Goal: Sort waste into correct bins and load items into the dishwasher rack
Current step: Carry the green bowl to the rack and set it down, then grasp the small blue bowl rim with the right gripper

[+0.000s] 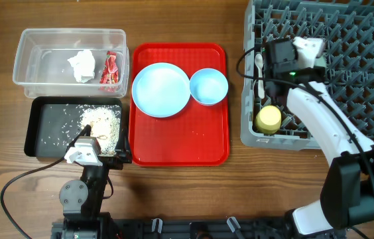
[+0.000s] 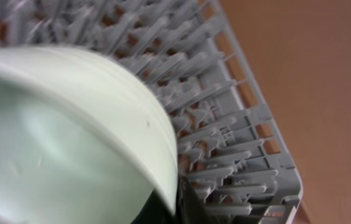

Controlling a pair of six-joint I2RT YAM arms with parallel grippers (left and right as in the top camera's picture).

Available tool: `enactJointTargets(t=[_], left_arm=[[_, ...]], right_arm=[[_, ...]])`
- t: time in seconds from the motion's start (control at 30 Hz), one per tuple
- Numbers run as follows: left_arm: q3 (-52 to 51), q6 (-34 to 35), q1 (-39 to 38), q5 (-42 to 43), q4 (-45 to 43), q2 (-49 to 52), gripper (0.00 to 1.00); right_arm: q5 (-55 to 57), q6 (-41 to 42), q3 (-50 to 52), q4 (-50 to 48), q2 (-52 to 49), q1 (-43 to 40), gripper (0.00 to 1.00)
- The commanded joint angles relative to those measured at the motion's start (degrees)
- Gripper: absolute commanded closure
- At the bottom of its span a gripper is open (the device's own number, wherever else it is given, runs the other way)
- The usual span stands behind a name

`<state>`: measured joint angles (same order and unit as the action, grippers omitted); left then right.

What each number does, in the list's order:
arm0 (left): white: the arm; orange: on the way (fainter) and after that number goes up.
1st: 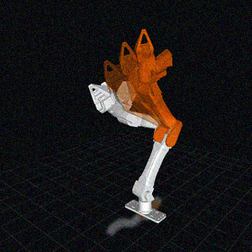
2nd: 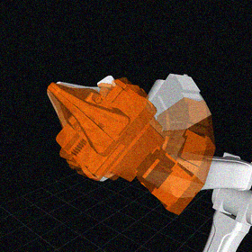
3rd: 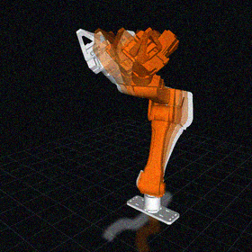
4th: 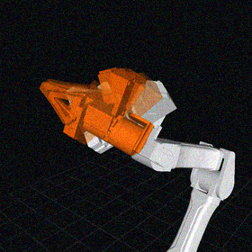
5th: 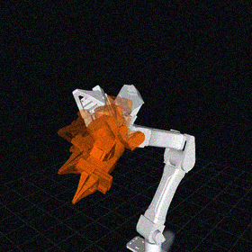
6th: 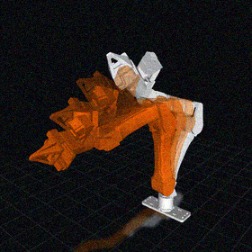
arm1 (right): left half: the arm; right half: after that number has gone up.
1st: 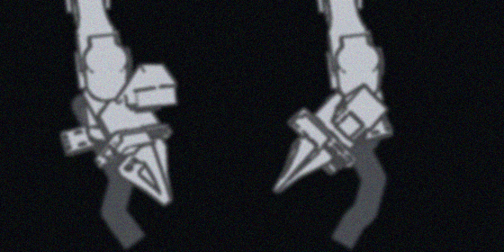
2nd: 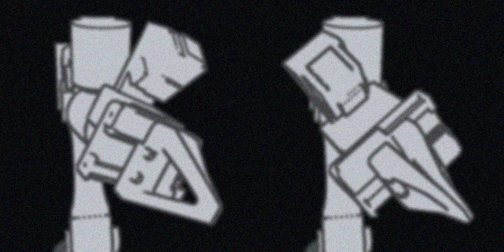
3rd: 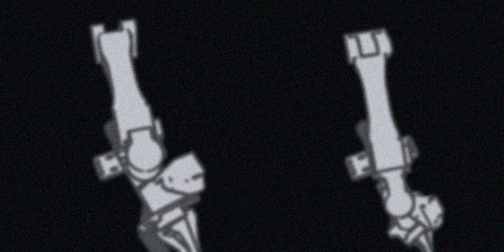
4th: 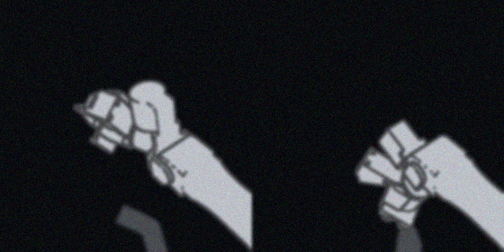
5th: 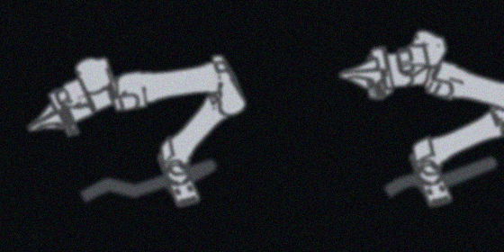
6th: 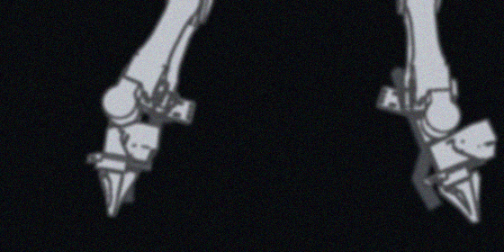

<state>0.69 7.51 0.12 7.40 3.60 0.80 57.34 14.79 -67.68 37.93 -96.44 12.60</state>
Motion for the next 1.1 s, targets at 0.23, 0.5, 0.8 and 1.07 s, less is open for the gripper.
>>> enactJointTargets(t=[0.23,0.5,0.8,1.07], left_arm=[[-0.37,-1.09,0.42,0.48,0.04,-0.42,0.00],[-0.37,-1.09,0.42,0.48,0.04,-0.42,0.00],[-0.37,-1.09,0.42,0.48,0.04,-0.42,0.00],[-0.37,-1.09,0.42,0.48,0.04,-0.42,0.00]], right_arm=[[-6.54,5.18,-0.55,9.66,0.26,8.70,0.56],[-33.31,5.31,-6.80,11.78,9.55,12.87,0.47],[-68.85,24.00,-7.63,11.91,7.67,15.65,0.53],[-59.25,39.87,-7.63,11.39,-5.70,15.89,0.56]])
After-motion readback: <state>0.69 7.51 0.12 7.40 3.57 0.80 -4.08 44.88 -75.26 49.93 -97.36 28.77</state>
